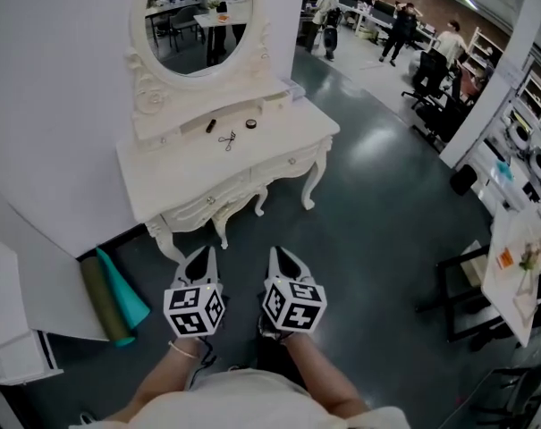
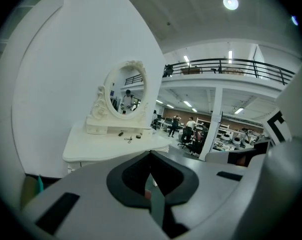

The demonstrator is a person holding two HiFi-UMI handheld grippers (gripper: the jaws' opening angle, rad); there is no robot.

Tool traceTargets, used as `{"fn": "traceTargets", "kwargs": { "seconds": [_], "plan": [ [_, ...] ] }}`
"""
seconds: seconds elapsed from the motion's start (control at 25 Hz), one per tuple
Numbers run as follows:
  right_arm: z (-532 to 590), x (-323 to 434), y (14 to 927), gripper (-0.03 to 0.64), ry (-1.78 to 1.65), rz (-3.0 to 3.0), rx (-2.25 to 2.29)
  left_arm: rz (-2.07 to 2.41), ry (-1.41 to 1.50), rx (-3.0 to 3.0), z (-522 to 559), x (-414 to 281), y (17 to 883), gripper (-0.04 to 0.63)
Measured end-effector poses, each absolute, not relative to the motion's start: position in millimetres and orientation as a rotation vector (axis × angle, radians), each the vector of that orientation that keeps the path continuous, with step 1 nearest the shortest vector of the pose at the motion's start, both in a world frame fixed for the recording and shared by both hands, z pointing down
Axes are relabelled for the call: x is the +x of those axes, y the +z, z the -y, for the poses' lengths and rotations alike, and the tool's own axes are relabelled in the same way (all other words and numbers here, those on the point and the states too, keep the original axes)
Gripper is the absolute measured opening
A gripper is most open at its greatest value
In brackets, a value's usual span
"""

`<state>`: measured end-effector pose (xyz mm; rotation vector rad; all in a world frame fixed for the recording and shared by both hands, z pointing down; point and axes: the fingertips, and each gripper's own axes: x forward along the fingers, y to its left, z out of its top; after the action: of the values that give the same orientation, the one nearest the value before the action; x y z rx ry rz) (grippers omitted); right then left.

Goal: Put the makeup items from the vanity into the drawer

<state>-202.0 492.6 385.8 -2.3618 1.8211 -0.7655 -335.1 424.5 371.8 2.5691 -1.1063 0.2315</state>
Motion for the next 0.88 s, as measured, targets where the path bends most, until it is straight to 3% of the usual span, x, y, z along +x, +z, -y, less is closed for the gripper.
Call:
{"fn": "traceTargets", "kwargs": {
  "seconds": [0.88],
  "plan": [
    [-355, -23, 406, 0.018, -0.867, -1.931, -2.279, 1.169, 0.313, 2.486, -305, -173, 391, 0.003]
  ]
}}
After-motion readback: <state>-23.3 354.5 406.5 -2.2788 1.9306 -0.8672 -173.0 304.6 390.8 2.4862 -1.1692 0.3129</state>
